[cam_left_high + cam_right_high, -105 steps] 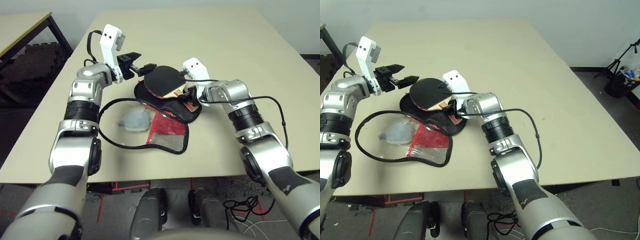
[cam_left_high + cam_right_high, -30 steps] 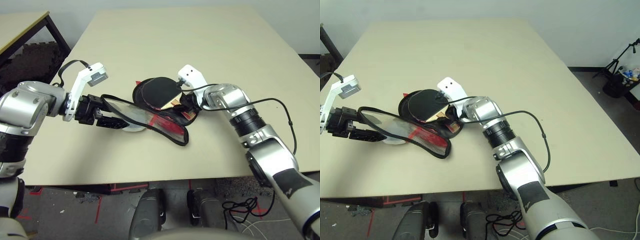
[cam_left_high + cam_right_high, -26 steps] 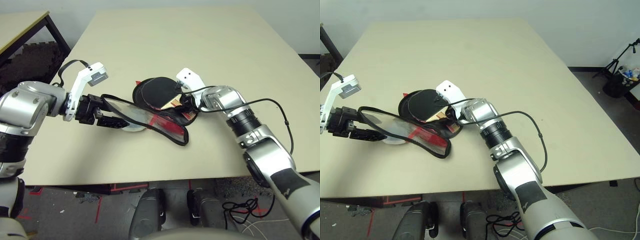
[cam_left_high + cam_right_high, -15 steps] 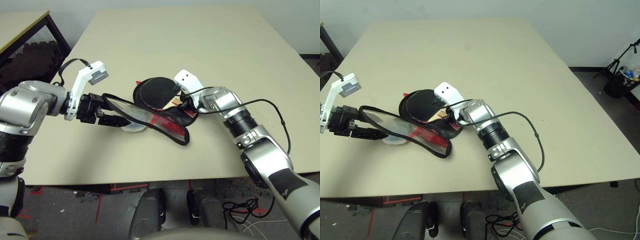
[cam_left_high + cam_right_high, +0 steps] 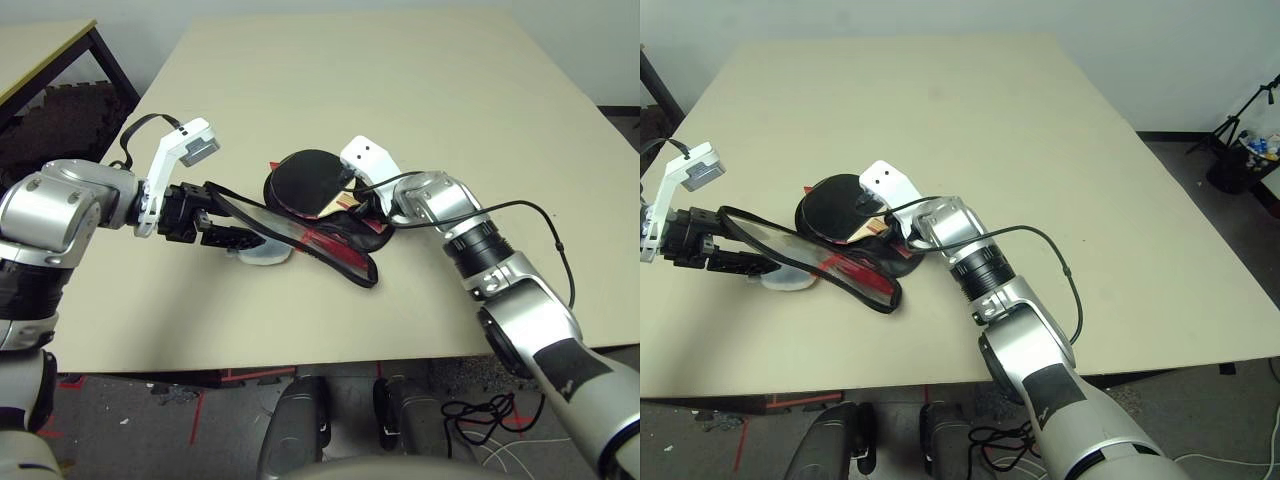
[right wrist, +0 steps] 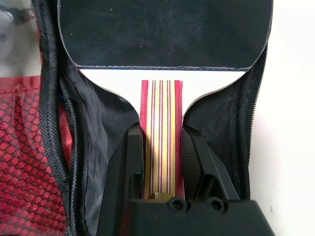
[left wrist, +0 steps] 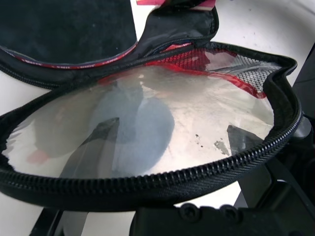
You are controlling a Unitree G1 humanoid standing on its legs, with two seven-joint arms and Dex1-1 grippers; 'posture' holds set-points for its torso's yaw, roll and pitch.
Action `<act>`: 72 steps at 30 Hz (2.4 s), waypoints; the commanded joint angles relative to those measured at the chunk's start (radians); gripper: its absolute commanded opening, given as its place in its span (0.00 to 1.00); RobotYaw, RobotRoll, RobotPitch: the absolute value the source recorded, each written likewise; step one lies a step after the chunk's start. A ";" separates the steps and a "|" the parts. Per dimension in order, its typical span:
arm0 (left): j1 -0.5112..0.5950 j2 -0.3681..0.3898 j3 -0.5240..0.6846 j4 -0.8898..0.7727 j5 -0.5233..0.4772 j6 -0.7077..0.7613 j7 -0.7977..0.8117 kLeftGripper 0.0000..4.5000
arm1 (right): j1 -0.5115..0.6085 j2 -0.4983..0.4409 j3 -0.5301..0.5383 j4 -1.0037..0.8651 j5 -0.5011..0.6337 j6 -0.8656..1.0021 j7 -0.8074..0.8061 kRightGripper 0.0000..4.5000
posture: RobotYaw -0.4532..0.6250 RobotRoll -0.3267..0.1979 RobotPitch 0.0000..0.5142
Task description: Store the ping-pong paddle in its case and zip it.
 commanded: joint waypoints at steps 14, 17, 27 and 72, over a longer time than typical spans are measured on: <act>-0.237 -0.241 0.022 0.316 0.118 -0.196 0.209 1.00 | -0.196 -0.174 -0.384 0.062 0.098 -0.032 -0.148 1.00 | 0.51 0.62 0.27; -0.297 -0.322 0.026 0.438 0.154 -0.276 0.271 1.00 | -0.260 -0.246 -0.456 0.127 0.107 -0.043 -0.197 1.00 | 0.49 0.62 0.26; -0.381 -0.423 0.047 0.639 0.235 -0.430 0.351 1.00 | -0.106 -0.189 -0.586 0.029 0.283 0.362 -0.207 1.00 | 0.48 0.62 0.26; -0.115 -0.339 0.038 0.136 0.080 -0.072 0.255 1.00 | 0.077 -0.025 -0.502 -0.028 0.389 0.591 -0.219 0.00 | 0.51 0.62 0.27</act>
